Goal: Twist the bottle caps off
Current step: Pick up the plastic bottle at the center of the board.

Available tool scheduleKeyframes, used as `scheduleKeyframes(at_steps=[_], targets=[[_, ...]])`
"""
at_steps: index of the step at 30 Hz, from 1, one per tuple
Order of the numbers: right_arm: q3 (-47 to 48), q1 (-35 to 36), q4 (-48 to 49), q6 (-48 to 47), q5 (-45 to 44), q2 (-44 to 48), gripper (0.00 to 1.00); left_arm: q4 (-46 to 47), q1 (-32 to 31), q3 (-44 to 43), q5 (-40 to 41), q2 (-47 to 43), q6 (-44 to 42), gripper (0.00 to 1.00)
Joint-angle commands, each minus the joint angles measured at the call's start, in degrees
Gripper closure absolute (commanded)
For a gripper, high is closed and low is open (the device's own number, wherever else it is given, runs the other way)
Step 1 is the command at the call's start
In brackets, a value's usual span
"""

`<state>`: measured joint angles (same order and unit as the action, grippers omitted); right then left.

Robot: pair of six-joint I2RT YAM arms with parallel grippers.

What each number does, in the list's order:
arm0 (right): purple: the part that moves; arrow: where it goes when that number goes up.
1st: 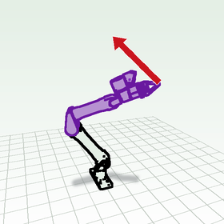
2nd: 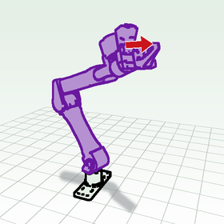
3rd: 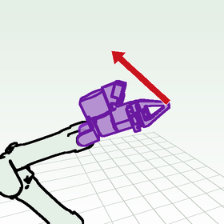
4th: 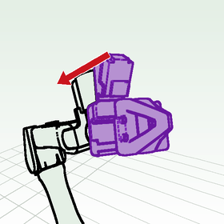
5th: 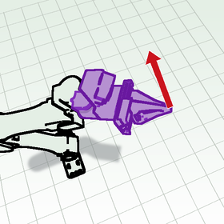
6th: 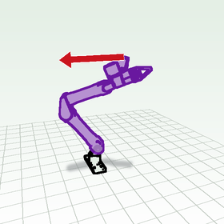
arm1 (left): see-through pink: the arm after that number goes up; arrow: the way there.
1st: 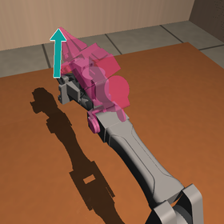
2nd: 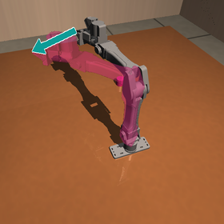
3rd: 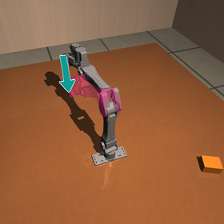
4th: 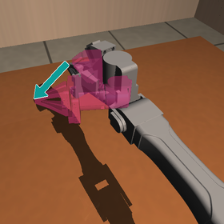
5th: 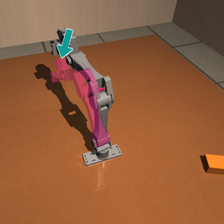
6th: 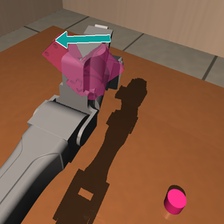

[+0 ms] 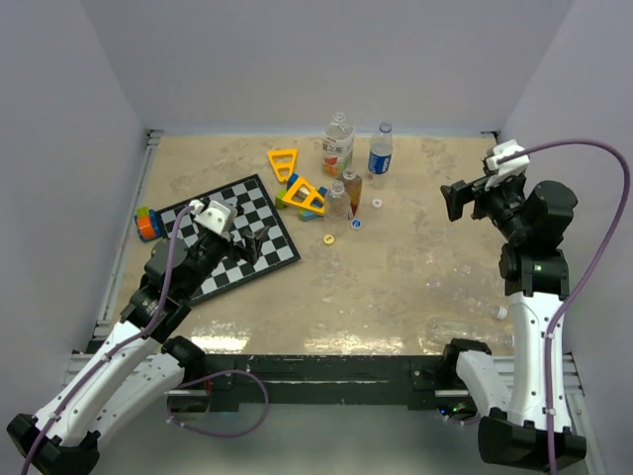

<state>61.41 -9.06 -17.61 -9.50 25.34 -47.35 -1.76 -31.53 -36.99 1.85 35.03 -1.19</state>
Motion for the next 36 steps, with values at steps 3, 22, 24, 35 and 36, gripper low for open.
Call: scheduleKeyframes(at_steps=[3, 22, 24, 35, 36], targets=[[4.7, -0.3, -15.9, -26.2, 5.0, -5.5, 0.02, 2.8, 0.2, 0.2, -0.8, -0.3, -0.2, 0.0], [-0.5, -7.5, -41.3, -66.1, -2.7, -16.5, 0.02, 2.9, 0.0, 0.3, -0.7, -0.3, -0.3, 0.0], [-1.4, -7.5, -38.4, -63.9, -5.1, -17.1, 0.03, 2.9, 0.1, 0.3, -0.9, -0.2, -0.4, 0.0], [-8.9, -10.0, -29.2, -63.9, -16.6, -24.5, 0.07, 2.9, 0.1, 0.4, -0.5, -0.3, -0.6, 0.0], [-10.0, -10.1, -28.3, -64.2, -17.1, -24.8, 0.06, 2.9, 0.0, 0.4, -0.5, -0.2, -0.6, 0.0]])
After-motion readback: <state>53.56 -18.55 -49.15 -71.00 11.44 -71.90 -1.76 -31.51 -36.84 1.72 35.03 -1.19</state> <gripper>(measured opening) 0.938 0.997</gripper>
